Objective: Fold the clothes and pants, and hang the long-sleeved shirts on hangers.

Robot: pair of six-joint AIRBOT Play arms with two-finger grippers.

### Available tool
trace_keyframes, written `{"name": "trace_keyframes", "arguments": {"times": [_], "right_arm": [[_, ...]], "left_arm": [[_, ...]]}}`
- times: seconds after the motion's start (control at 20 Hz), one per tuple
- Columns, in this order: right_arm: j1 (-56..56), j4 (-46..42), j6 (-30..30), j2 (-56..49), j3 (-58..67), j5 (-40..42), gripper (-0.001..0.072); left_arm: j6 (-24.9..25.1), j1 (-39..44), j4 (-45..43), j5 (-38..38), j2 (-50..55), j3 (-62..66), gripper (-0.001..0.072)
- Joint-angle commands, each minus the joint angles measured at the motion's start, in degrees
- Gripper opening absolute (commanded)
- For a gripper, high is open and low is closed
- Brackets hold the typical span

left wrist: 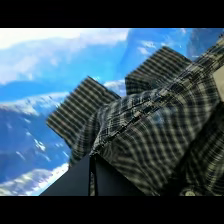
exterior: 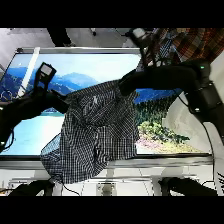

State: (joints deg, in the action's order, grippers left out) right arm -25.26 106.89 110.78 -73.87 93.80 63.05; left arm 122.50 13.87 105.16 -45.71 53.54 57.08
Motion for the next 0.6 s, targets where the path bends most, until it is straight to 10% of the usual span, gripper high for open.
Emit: {"name": "trace_keyframes", "arguments": {"times": [0.0, 0.1, 0.2, 0.55], "right_arm": [[0.2, 3.41, 0.24, -0.96, -3.39, 0.72, 0.0034], [0.2, 5.22, 0.28, -0.92, -3.39, 0.55, 0.0034], [0.22, 5.49, 0.28, -0.92, -3.39, 0.57, 0.0034], [0.22, 5.42, 0.74, -0.92, -3.39, -0.13, 0.0034]], "left_arm": [[0.31, -0.28, 4.87, 3.65, 0.31, -4.52, 0.0037], [3.02, -0.28, 7.98, 5.53, 0.35, -4.52, 0.0161], [6.1, -0.57, 12.35, 5.84, 0.09, -4.46, 0.057], [6.05, -21.84, 18.29, 4.46, -10.12, -4.48, 0.054]]}}
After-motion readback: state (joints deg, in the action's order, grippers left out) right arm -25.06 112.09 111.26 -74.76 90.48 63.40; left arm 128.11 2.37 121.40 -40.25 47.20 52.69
